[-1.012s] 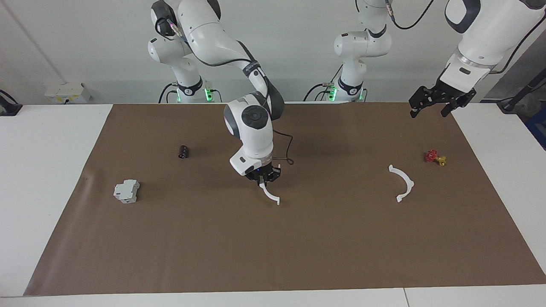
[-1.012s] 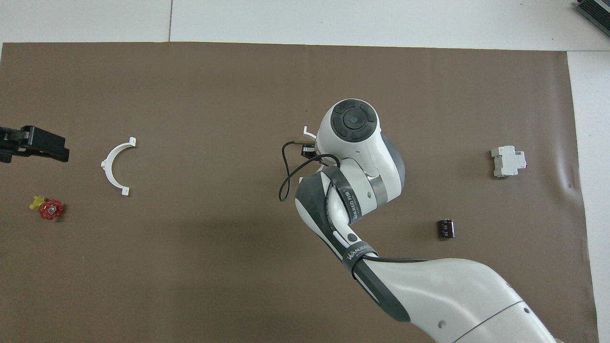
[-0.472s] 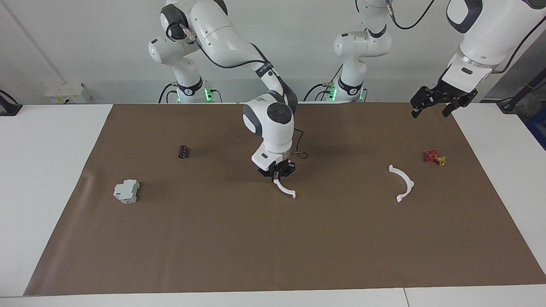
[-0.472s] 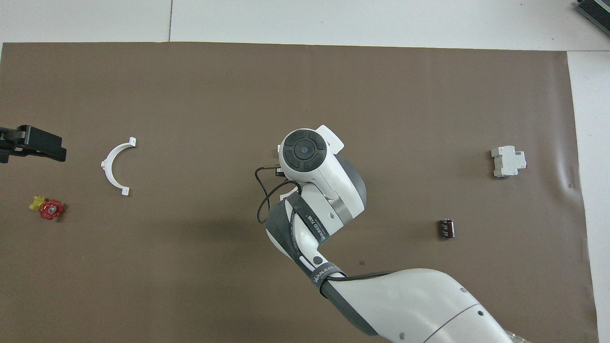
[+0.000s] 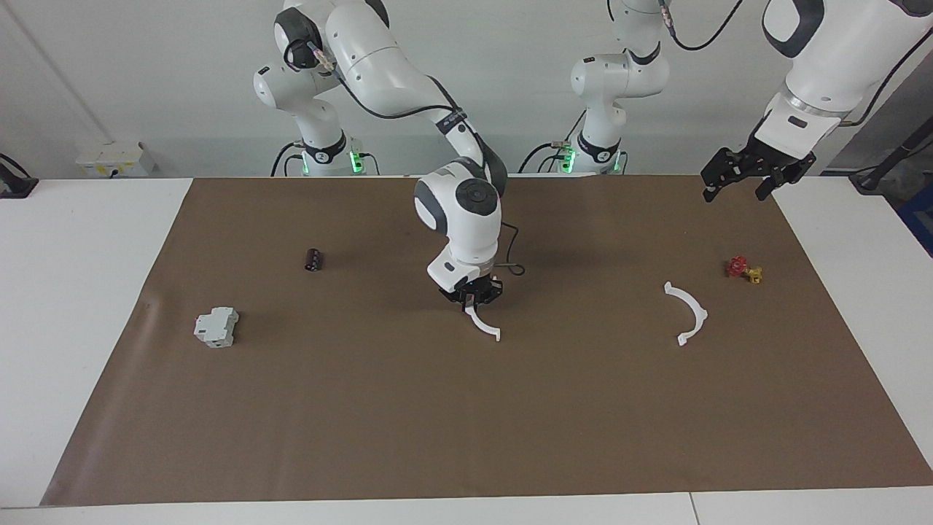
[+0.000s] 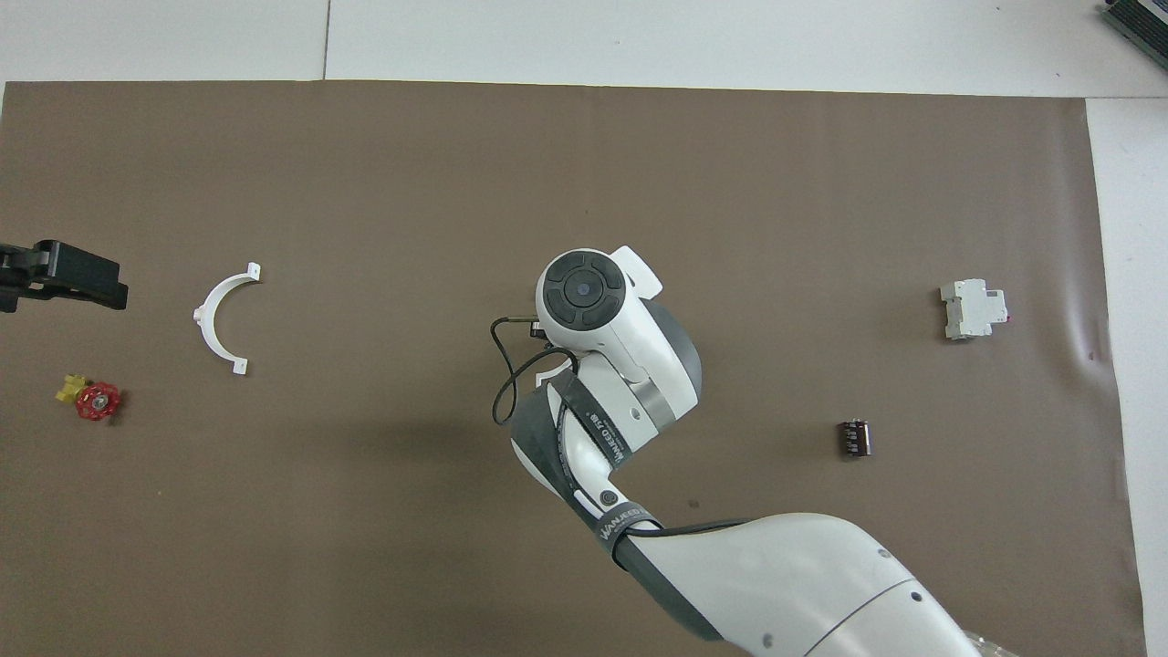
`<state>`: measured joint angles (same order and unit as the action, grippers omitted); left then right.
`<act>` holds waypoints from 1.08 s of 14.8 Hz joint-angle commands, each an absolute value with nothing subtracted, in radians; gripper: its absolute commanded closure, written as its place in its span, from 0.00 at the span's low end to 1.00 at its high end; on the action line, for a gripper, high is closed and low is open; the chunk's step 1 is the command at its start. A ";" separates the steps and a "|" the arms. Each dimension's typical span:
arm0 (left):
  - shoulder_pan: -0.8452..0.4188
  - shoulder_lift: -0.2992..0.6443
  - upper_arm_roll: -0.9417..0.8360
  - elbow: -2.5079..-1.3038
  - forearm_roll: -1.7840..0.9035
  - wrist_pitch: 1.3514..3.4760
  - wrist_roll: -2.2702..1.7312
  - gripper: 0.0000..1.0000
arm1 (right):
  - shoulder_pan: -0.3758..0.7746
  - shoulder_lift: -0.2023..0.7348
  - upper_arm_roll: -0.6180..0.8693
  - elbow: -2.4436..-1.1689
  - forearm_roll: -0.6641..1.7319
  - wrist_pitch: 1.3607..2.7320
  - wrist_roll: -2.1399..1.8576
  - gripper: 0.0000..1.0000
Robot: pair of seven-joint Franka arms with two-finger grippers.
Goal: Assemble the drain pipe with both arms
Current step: 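Carry the half-ring toward the table center and set it down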
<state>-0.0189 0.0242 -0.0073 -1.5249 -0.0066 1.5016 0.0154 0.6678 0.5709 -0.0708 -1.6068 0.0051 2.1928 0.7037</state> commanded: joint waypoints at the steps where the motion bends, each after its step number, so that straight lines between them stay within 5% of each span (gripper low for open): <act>1: -0.009 -0.002 -0.012 -1.557 -0.011 1.526 0.017 0.00 | 0.663 0.561 -0.064 -1.641 -0.026 2.232 0.697 1.00; 7: -0.009 -0.002 -0.012 -1.557 -0.009 1.526 0.017 0.00 | 0.664 0.558 -0.064 -1.647 -0.032 2.241 0.680 1.00; 8: -0.011 -0.002 -0.012 -1.557 -0.009 1.526 0.017 0.00 | 0.664 0.558 -0.064 -1.649 -0.031 2.243 0.681 0.83; 9: -0.011 -0.002 -0.012 -1.557 -0.009 1.526 0.017 0.00 | 0.664 0.558 -0.064 -1.648 -0.031 2.241 0.686 0.01; 12: -0.009 -0.002 -0.012 -1.557 -0.011 1.526 0.017 0.00 | 0.664 0.548 -0.064 -1.634 -0.031 2.221 0.687 0.00; 16: -0.008 -0.026 -0.011 -1.615 -0.009 1.580 0.018 0.00 | 0.640 0.402 -0.071 -1.634 -0.026 2.108 0.680 0.00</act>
<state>-0.0186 0.0229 -0.0074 -1.5346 -0.0066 1.5199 0.0154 0.6661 0.5125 -0.0738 -1.6120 -0.0172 2.1814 0.6966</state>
